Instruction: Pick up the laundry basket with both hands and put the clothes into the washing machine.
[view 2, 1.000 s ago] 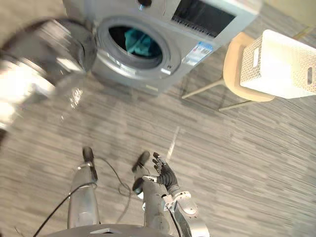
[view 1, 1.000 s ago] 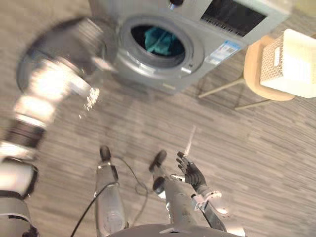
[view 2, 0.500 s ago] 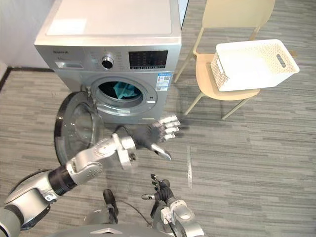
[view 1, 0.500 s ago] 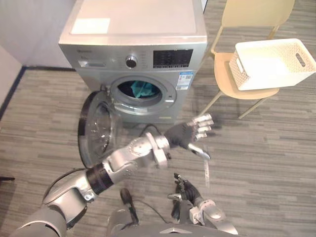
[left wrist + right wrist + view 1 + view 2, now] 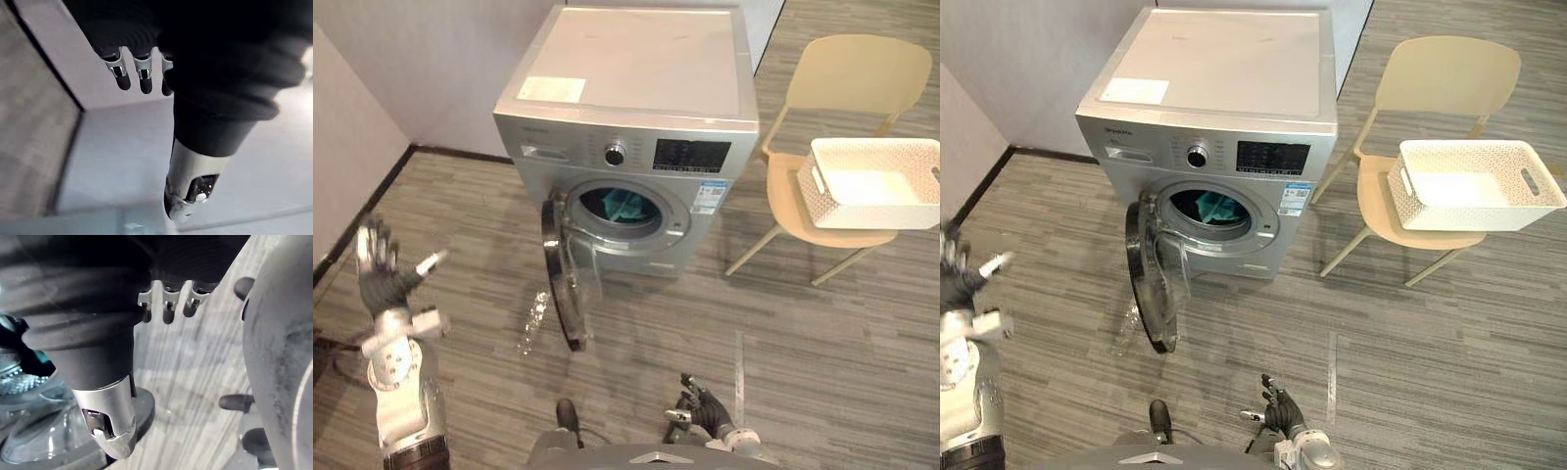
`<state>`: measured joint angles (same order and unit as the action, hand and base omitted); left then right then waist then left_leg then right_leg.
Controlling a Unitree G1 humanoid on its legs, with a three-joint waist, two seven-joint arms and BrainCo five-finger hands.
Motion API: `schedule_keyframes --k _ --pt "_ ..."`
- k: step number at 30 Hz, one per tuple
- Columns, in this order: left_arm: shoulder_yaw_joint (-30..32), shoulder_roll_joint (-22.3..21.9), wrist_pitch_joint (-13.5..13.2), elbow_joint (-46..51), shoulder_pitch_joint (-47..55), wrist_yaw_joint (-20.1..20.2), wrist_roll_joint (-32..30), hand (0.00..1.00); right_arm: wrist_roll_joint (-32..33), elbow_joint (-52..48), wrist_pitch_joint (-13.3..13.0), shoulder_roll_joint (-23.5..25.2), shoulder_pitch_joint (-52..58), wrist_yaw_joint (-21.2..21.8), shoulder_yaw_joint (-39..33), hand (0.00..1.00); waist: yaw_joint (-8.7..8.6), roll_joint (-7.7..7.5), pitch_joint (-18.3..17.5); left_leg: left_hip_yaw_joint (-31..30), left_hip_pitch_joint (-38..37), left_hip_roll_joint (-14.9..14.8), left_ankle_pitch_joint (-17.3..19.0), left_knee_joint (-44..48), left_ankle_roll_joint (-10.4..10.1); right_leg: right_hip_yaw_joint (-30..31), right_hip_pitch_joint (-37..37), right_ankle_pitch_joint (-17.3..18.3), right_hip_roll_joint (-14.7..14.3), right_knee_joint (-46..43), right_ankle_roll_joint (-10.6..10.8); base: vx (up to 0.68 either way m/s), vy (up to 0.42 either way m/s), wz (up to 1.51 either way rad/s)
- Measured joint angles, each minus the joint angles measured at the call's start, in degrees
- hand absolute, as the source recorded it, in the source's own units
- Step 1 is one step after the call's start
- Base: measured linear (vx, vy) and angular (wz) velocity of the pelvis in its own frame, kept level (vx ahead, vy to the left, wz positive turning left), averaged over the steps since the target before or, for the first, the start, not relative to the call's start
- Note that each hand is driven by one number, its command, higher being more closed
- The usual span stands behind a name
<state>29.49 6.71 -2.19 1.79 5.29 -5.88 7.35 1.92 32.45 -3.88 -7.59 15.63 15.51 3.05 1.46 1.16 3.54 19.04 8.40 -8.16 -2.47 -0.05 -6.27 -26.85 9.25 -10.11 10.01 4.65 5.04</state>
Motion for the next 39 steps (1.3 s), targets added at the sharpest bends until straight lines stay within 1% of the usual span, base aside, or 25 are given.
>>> schedule_keyframes --k 1,2,3,5,6,7,8,9,10,12,13,14,16,19,22,24,27,30,32,34,35,36,37,38,39 --pt "1.11 0.37 1.8 -7.81 -2.07 -0.31 -2.79 0.0 -0.02 -1.27 0.56 -0.05 -0.32 0.59 -0.03 0.0 -0.43 -0.73 1.12 0.54 1.46 -0.13 -0.02 0.81 0.02 0.86 1.7 -0.72 -0.05 -0.01 -0.12 -0.04 0.01 -0.29" --pt "1.28 0.98 2.38 -12.33 -4.13 -0.67 -3.97 0.0 -0.01 -2.42 0.85 -0.1 -0.76 0.59 -0.03 0.0 -0.82 -1.36 2.92 1.04 2.34 -0.37 0.18 1.91 0.12 1.4 2.57 -1.12 -0.08 -0.01 -0.35 -0.07 0.005 -0.27" --pt "1.11 1.78 2.68 -15.79 -5.76 -1.06 -4.39 0.0 0.01 -3.42 0.93 -0.14 -0.99 0.56 -0.01 0.0 -1.17 -1.77 3.99 1.25 3.36 -0.55 0.26 2.84 0.29 1.77 3.13 -1.53 -0.13 -0.03 -0.64 -0.1 -0.007 -0.26" --pt "-1.14 5.83 3.89 -27.73 -12.64 -1.22 -3.78 0.0 0.17 -5.8 1.35 -0.38 -1.48 0.28 0.34 0.0 -2.24 -3.32 6.79 1.66 7.71 -1.38 0.68 6.25 0.88 2.77 6.51 -2.86 -0.31 -0.03 -1.05 -0.1 -0.014 -0.2" --pt "-2.93 8.88 4.29 -36.44 -18.61 -1.15 -2.9 0.0 0.42 -6.79 1.46 -0.53 -1.87 0.02 1.05 0.0 -3.3 -4.54 9.34 1.69 9.5 -1.8 1.1 7.88 0.69 3.04 7.81 -3.31 -0.44 -0.03 -1.39 -0.13 -0.007 -0.23" --pt "-5.7 12.54 4.67 -47.72 -27.19 -1.18 -1.64 0.0 0.49 -7.41 1.46 -0.88 -2.15 -0.77 2.75 0.0 -3.99 -6.54 12.0 2.44 11.28 -2.65 1.65 9.88 0.6 4.04 9.44 -4.08 -0.83 -0.03 -1.73 -0.14 -0.002 -0.25" --pt "-6.44 13.19 4.77 -49.76 -28.77 -1.18 -1.38 0.0 0.49 -7.52 1.46 -0.93 -2.18 -1.01 3.21 0.0 -4.11 -6.98 12.43 2.69 11.65 -2.87 1.82 10.43 0.58 4.35 9.77 -4.28 -0.92 -0.03 -1.85 -0.16 0.006 -0.36" --pt "-8.98 15.02 4.86 -54.93 -33.51 -1.19 -0.68 0.0 0.51 -8.25 1.44 -1.03 -2.2 -1.54 4.1 0.0 -4.59 -8.18 13.57 3.11 12.95 -3.59 2.34 12.14 0.64 5.05 10.81 -4.72 -1.23 -0.03 -1.9 -0.1 0.011 -0.27" --pt "-12.68 15.94 4.96 -59.56 -39.27 -0.68 1.28 0.0 0.69 -9.78 1.36 -1.51 -2.14 -2.34 5.18 0.0 -6.03 -9.22 14.83 3.22 14.82 -4.58 2.77 14.52 1.16 5.49 11.93 -5.31 -1.42 -0.03 -2.09 -0.09 0.021 -0.28" --pt "-17.84 14.5 5.05 -61.86 -45.03 0.08 2.84 0.0 1.18 -11.54 1.21 -1.84 -1.82 -2.87 5.53 0.0 -7.18 -9.58 15.64 3.75 16.73 -5.52 3.83 17.04 1.33 6.26 13.25 -5.92 -1.67 -0.03 -2.29 -0.05 0.036 -0.26" --pt "-21.19 14.78 5.54 -64.04 -47.08 -0.28 3.03 0.0 1.26 -12.12 0.76 -1.97 -1.69 -3.6 5.9 0.0 -7.77 -9.41 16.27 4.44 16.87 -5.95 4.3 17.8 1.34 7.0 13.6 -6.13 -1.84 -0.03 -2.3 -0.03 0.034 -0.3" --pt "-22.39 14.46 5.51 -64.06 -47.61 0.3 3.87 0.0 1.38 -12.35 0.51 -1.97 -1.4 -3.72 5.92 0.0 -7.85 -9.34 16.32 4.81 17.06 -6.22 4.6 18.18 1.31 7.47 13.99 -6.22 -1.99 -0.03 -2.3 -0.01 0.023 -0.27" --pt "-28.08 12.21 5.35 -64.05 -52.39 1.3 6.81 0.0 3.08 -13.88 -0.11 -2.04 -0.18 -4.88 6.24 0.0 -8.08 -8.92 16.66 4.93 18.43 -6.93 5.37 19.05 0.8 7.69 15.1 -6.14 -2.36 -0.03 -1.9 0.0 0.011 -0.13" --pt "-32.58 8.39 5.18 -64.88 -57.61 1.03 8.92 0.0 3.4 -16.19 -1.14 -2.12 0.95 -6.06 7.48 0.0 -8.26 -9.05 16.85 6.1 18.7 -7.35 5.63 19.32 0.81 8.81 16.16 -6.27 -2.56 -0.03 -1.72 0.02 0.011 -0.14" --pt "-35.98 6.65 4.74 -64.77 -62.18 0.92 8.95 0.0 4.26 -18.03 -1.52 -2.09 1.17 -6.2 8.85 0.0 -8.65 -9.12 17.13 7.8 18.77 -8.55 6.83 21.29 1.06 10.51 16.81 -6.48 -3.1 -0.04 -1.52 0.04 0.025 -0.36" --pt "-37.1 6.01 3.77 -62.24 -63.91 0.39 9.45 0.0 5.09 -18.83 -2.19 -2.03 1.47 -6.2 9.3 0.0 -9.45 -9.07 17.18 8.28 18.78 -9.59 8.12 23.18 0.92 10.83 16.66 -6.76 -3.65 -0.05 -1.82 0.07 0.036 -0.34" --pt "-41.66 4.09 1.88 -53.01 -63.71 -0.44 10.65 0.0 5.26 -19.58 -2.33 -1.92 2.82 -6.35 9.4 0.0 -9.36 -8.99 17.22 9.02 18.44 -10.31 9.21 24.25 0.82 11.72 16.5 -7.0 -4.08 -0.06 -1.84 0.08 0.04 -0.14" --pt "-43.7 2.07 0.31 -46.07 -58.43 -0.53 11.56 0.0 5.26 -18.3 -2.72 -1.76 2.43 -6.37 9.18 0.0 -9.03 -8.71 17.21 9.01 16.83 -9.66 9.25 23.33 0.86 11.75 15.16 -6.71 -3.95 -0.05 -1.8 0.08 0.033 0.03" --pt "-43.79 1.12 0.11 -43.24 -52.19 -0.49 11.54 0.0 5.23 -16.51 -2.71 -1.77 1.72 -6.4 8.46 0.0 -8.87 -7.73 17.08 8.59 15.45 -8.77 9.23 22.37 0.85 11.45 13.81 -6.2 -3.5 -0.05 -1.55 0.08 0.041 0.17" --pt "-44.25 1.06 -0.08 -38.36 -41.39 -0.09 11.15 0.0 5.14 -13.51 -2.71 -1.84 0.52 -7.13 6.71 0.0 -8.36 -5.45 16.76 7.43 14.75 -7.37 9.02 21.03 1.02 10.24 12.68 -5.63 -2.61 -0.05 -1.1 0.05 0.048 0.31" --pt "-44.21 1.13 -0.13 -37.41 -38.61 0.0 10.89 0.0 5.06 -12.73 -2.55 -1.93 0.04 -7.3 6.33 0.0 -7.86 -5.04 16.54 7.35 14.55 -7.05 8.91 20.67 1.01 10.17 12.54 -5.55 -2.41 -0.04 -1.0 0.03 0.039 0.24" --pt "-44.1 1.18 -0.18 -35.76 -34.23 0.09 10.34 0.0 4.97 -11.32 -2.47 -2.0 -0.81 -7.33 5.65 0.0 -7.2 -4.28 16.12 7.04 14.55 -6.81 8.82 20.56 1.04 9.94 12.32 -5.46 -2.34 -0.05 -0.91 0.04 0.031 0.28" --pt "-43.65 1.61 -0.19 -34.25 -27.79 0.4 9.17 0.0 4.88 -8.85 -2.45 -1.96 -2.33 -7.43 5.01 0.0 -6.02 -2.88 15.38 5.88 14.6 -6.38 8.79 20.89 1.07 8.78 11.45 -5.18 -2.12 -0.05 -1.08 0.03 0.028 0.34" --pt "-43.19 1.77 -0.2 -33.74 -25.41 0.56 9.02 0.0 4.82 -7.83 -2.4 -1.99 -2.95 -7.43 4.81 0.0 -5.71 -2.42 15.12 5.29 14.53 -6.31 8.82 21.03 1.08 8.29 10.88 -4.96 -2.11 -0.05 -1.17 0.02 0.022 0.52" --pt "-42.8 1.98 -0.31 -33.35 -20.98 1.35 8.76 0.0 4.45 -6.08 -2.43 -2.06 -3.71 -7.41 4.74 0.0 -4.57 -1.32 14.42 3.45 14.58 -6.2 9.11 21.36 1.15 6.56 9.29 -4.14 -1.95 -0.11 -0.92 0.0 0.054 0.75"
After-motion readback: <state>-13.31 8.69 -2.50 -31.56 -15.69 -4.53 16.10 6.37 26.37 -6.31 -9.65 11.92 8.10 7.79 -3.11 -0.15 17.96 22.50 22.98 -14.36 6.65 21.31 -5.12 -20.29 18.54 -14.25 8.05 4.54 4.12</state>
